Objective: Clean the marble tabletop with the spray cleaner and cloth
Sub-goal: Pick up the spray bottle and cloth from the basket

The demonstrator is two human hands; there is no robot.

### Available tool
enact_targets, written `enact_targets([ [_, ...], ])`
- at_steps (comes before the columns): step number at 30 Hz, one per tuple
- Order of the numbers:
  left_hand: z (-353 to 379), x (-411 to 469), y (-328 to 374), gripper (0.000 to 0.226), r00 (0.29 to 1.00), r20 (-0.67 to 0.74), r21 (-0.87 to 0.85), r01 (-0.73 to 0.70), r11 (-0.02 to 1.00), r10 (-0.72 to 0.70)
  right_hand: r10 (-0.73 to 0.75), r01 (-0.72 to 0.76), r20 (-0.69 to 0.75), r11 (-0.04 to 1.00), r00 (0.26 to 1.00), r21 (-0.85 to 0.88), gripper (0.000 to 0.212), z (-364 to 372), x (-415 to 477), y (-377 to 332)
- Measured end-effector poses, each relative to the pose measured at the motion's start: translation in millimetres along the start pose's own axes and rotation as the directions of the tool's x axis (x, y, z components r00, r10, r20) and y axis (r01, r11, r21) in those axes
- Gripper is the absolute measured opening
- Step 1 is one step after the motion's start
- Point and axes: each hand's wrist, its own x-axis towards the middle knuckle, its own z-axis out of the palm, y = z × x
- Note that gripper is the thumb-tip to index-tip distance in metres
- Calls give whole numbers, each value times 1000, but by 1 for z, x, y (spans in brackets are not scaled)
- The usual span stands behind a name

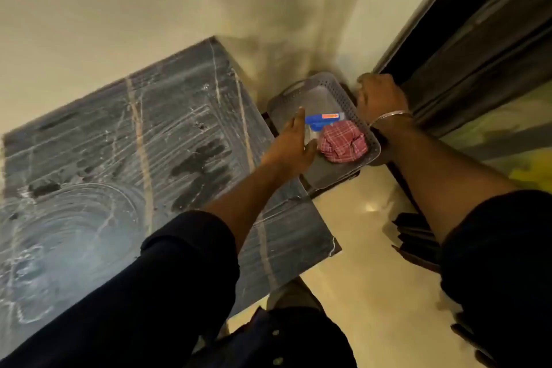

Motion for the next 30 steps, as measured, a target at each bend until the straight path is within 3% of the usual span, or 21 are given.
enact_targets([
  [3, 26, 26, 8, 72, 979, -69, -211, 174, 962, -192, 118, -123, 166, 992, 979, 22, 25, 35, 8, 32],
  [6, 46, 48, 5, 59, 922, -94, -414, 307, 857, -376, 168, -176, 356, 984, 919, -12, 23, 74, 7, 43],
  [10, 66, 73, -13, 68, 883, -53, -572, 356, 739, -467, 160, -165, 483, 986, 861, -32, 39, 122, 15, 44],
  [12, 71, 84, -22, 59, 862, -7, -656, 378, 653, -506, 141, -117, 480, 990, 866, -80, 44, 143, 24, 44],
  [14, 72, 90, -27, 46, 864, 1, -676, 371, 636, -503, 121, -49, 507, 987, 854, -153, 48, 158, 30, 46],
  [17, 74, 94, -29, 41, 904, -41, -644, 302, 703, -426, 115, 13, 521, 972, 846, -235, 42, 177, 36, 55],
  [22, 80, 97, -24, 41, 933, -106, -577, 225, 785, -344, 174, -67, 446, 967, 878, -245, 29, 182, 38, 44],
  [26, 73, 88, -13, 39, 915, -156, -647, 189, 739, -371, 179, -138, 409, 982, 895, -128, 36, 167, 32, 45],
  [28, 61, 80, -2, 34, 906, -167, -726, 154, 670, -389, 189, -202, 398, 979, 897, -11, 41, 152, 25, 45],
  [30, 47, 73, 12, 33, 910, -184, -775, 98, 625, -370, 251, -374, 439, 901, 863, 220, 44, 131, 20, 43],
])
